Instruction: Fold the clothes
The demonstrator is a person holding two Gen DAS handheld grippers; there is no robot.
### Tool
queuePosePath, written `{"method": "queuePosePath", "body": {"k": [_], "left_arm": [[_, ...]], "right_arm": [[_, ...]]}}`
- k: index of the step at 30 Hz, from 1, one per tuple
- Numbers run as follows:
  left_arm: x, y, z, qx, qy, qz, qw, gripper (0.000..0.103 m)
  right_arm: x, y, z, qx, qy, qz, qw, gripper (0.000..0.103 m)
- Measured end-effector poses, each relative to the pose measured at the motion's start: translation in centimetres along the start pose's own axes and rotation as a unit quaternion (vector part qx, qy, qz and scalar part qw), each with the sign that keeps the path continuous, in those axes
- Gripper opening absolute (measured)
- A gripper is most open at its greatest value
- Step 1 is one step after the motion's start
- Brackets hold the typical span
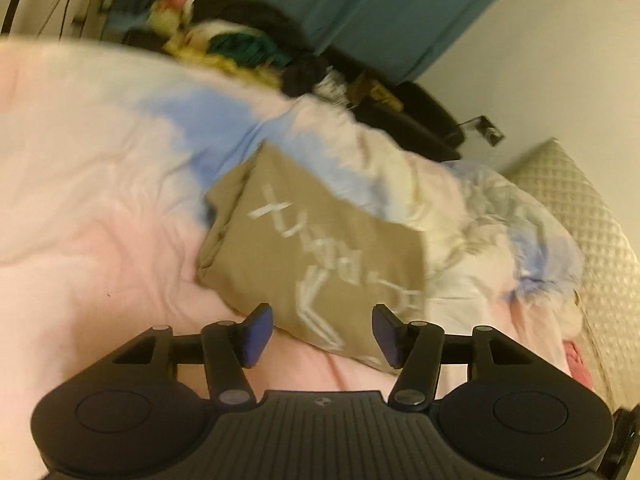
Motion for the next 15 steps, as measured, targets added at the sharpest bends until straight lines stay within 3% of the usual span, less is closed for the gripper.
{"method": "queuePosePath", "body": {"k": [9, 11, 12, 13, 15], "left_arm": [[-18.7, -3.2, 5.7, 0.104, 0.017, 0.089, 0.9904, 0.082], [-22.1, -4.4, 6.1, 0.122, 0.024, 0.105, 0.9867, 0.089], [-23.8, -5.2, 6.2, 0.128, 0.031, 0.114, 0.9848, 0.093], [-25.5, -5.8, 6.2, 0.132, 0.039, 0.123, 0.9828, 0.100], [-28.5, -7.2, 6.1, 0.139, 0.047, 0.146, 0.9783, 0.103]], "right_arm": [[-13.2, -1.2, -8.7, -0.148, 0.039, 0.052, 0.987, 0.011], [-16.0, -2.2, -9.9, -0.169, 0.045, 0.060, 0.983, 0.017], [-17.3, -2.7, -10.3, -0.179, 0.047, 0.065, 0.981, 0.038], [-18.4, -3.2, -10.6, -0.187, 0.050, 0.072, 0.979, 0.068], [-20.5, -4.3, -11.1, -0.194, 0.059, 0.091, 0.975, 0.094]]}}
Point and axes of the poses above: each gripper's, at about its wrist camera, not at the fingertips, and x roughly the way its jaws point, z to its right, y to its top, the point moved 6 cm from there along x, roughly the way its jaws point, and after that the axes turned 6 degrees about y, right-handed, at the moved point
